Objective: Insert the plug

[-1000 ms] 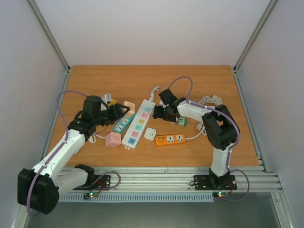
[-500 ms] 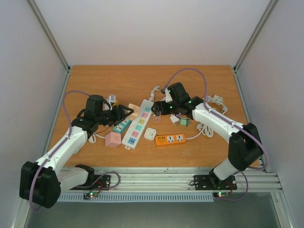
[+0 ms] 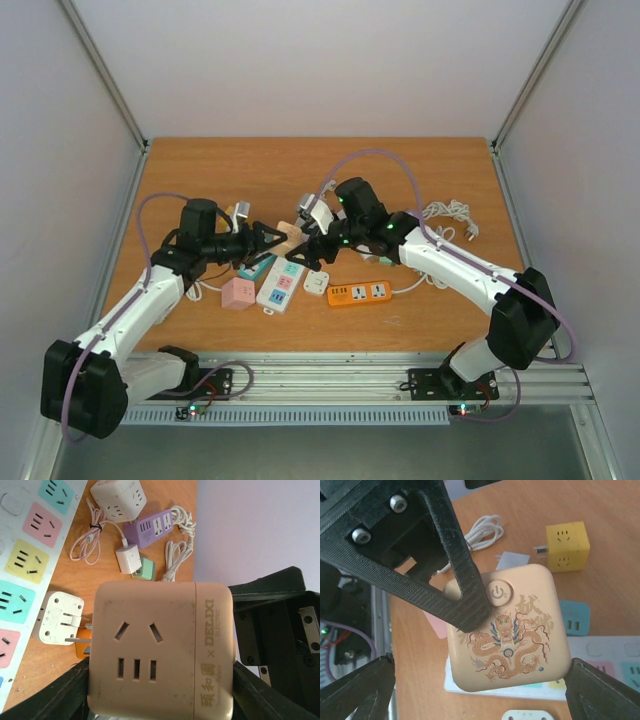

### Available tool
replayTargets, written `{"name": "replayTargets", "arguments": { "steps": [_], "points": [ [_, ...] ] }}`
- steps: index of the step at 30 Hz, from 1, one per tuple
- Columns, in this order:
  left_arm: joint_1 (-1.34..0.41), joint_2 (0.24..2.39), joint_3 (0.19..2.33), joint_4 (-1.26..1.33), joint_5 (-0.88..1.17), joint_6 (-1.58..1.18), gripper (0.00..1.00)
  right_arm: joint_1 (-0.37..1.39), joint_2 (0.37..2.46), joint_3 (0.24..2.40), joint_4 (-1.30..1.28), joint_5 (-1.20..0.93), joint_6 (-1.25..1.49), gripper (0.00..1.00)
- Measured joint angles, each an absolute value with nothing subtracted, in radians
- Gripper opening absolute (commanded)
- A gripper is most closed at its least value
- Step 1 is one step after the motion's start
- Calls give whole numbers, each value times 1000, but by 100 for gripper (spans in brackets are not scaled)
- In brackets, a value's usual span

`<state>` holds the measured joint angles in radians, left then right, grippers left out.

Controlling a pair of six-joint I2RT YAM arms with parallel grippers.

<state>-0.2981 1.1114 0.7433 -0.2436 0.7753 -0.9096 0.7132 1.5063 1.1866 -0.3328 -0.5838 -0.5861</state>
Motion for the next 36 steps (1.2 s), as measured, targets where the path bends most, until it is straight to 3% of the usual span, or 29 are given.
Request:
{"name": "replayTargets", "arguments": {
  "steps": [12,21,23,28,30,33,36],
  "points": [
    [-297,1097,745,-254,803,-892,35,782,1595,1327,-384,-505,-755,86],
    [-297,1084,746,-260,813,-881,35,786,1620,1363,-458,-481,-787,89],
    [-297,1074,746,-261,821,-881,35,786,1628,1379,-472,-475,-786,85],
    [-296,1053,756,-281,823,-881,36,787,1653,1409,-487,-471,-785,59],
    [-297,1052,758,-294,820,-883,42,791,1655,1413,-500,-475,-789,51],
    [-297,1047,759,-307,821,-884,62,795,1656,1417,-512,-473,-799,41],
    [-297,1033,761,-321,805,-886,76,797,1655,1419,-513,-475,-805,37]
  ]
}}
